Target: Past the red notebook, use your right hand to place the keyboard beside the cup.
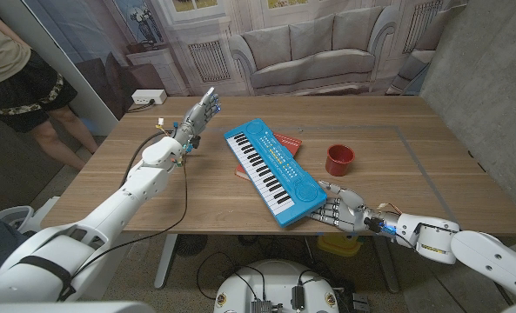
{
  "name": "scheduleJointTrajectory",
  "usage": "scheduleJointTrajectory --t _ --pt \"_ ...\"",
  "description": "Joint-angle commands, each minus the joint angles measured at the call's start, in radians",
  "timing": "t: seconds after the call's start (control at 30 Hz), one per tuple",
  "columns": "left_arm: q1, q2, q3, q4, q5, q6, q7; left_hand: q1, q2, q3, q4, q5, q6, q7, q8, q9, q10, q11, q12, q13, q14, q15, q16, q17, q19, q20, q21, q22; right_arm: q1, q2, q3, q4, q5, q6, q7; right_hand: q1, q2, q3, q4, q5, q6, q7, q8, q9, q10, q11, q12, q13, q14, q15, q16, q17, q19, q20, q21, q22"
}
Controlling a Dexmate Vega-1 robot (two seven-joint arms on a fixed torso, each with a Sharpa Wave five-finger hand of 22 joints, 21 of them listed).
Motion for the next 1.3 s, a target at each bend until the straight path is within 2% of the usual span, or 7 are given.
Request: scheduleJointTrajectory --t 0.03,0.4,0.63,1.03,1.3 --pt "-0.001 -0.006 0.002 0.009 0.001 -0.004 0.000 0.001 -0.005 -0.004 0.001 -0.001 -0.008 0.004 -0.007 0.003 -0.015 0.000 -0.005 0.004 -0.010 0.001 -0.003 0.003 -0.003 0.013 -0.002 0.002 0.022 -0.019 -0.021 -0.008 -0.002 -0.010 -0.013 0.011 0.004 0.003 0.006 0.008 -0.001 0.000 0.004 0.005 0.000 -0.005 0.001 0.006 -0.006 0.004 0.000 0.003 -0.007 0.000 -0.003 0.005" --pt "0.009 -0.005 -0.007 0.005 -0.004 -0.012 0.012 0.006 -0.004 -0.005 -0.001 -0.002 -0.011 0.005 -0.007 0.003 -0.017 0.000 -0.006 0.004 -0.012 0.001 -0.004 0.003 -0.002 0.015 -0.002 0.002 0.036 -0.027 -0.038 -0.010 -0.010 -0.011 -0.024 0.046 0.009 0.005 -0.004 0.014 -0.015 -0.009 0.002 0.005 -0.014 -0.012 0.000 0.007 -0.011 -0.009 0.001 0.002 -0.016 -0.012 -0.004 0.005" --pt "0.010 -0.003 -0.006 0.001 -0.002 -0.005 0.015 0.009 -0.004 -0.006 -0.002 -0.002 -0.012 0.006 -0.007 0.003 -0.020 0.000 -0.006 0.004 -0.013 0.001 -0.004 0.003 -0.002 0.019 -0.002 0.002 0.059 -0.012 -0.065 0.013 -0.015 -0.006 -0.009 0.058 0.013 0.003 -0.002 0.016 -0.016 -0.011 0.003 0.005 -0.010 -0.013 0.004 0.007 -0.001 -0.024 0.007 0.003 -0.009 -0.024 0.001 0.005" --pt "0.012 -0.002 -0.006 -0.003 -0.003 0.000 0.018 0.013 -0.004 -0.007 -0.004 -0.002 -0.016 0.005 -0.008 0.003 -0.024 0.001 -0.007 0.004 -0.015 0.004 -0.004 0.003 0.001 0.024 -0.001 0.002 0.086 0.002 -0.094 0.030 -0.013 -0.008 -0.009 0.064 0.018 -0.004 0.005 0.016 -0.004 -0.014 0.011 0.006 0.007 -0.017 0.014 0.008 0.012 -0.024 0.013 0.005 0.003 -0.032 0.007 0.006" --pt "0.017 -0.004 -0.011 0.001 -0.008 -0.006 0.021 0.016 -0.003 -0.007 -0.005 -0.003 -0.016 0.005 -0.007 0.003 -0.024 0.002 -0.006 0.004 -0.015 0.003 -0.004 0.003 0.003 0.026 -0.001 0.002 0.104 -0.005 -0.104 0.021 -0.011 -0.022 -0.030 0.082 0.027 -0.003 0.003 0.019 0.001 -0.021 0.013 0.006 0.010 -0.022 0.016 0.008 0.023 -0.041 0.016 0.005 0.010 -0.046 0.010 0.007"
